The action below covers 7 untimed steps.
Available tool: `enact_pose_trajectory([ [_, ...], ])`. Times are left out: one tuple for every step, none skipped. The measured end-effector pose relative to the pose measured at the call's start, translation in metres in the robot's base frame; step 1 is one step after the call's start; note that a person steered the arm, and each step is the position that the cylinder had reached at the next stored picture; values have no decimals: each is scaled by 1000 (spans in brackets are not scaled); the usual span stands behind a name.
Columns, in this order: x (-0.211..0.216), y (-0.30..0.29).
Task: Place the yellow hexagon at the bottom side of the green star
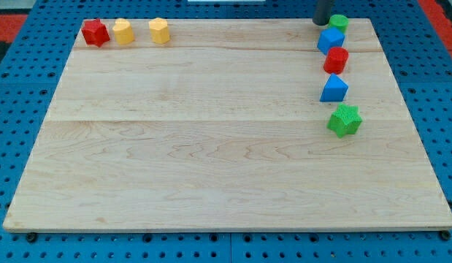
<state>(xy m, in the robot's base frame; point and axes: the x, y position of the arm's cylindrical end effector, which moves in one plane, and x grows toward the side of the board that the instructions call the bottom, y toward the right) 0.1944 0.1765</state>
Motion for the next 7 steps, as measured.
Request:
enact_pose_trajectory([
  [-1,-16],
  [-3,-33],
  [-1,-97],
  [-2,-161],
  [-1,-180],
  [0,-191],
  [0,-235],
])
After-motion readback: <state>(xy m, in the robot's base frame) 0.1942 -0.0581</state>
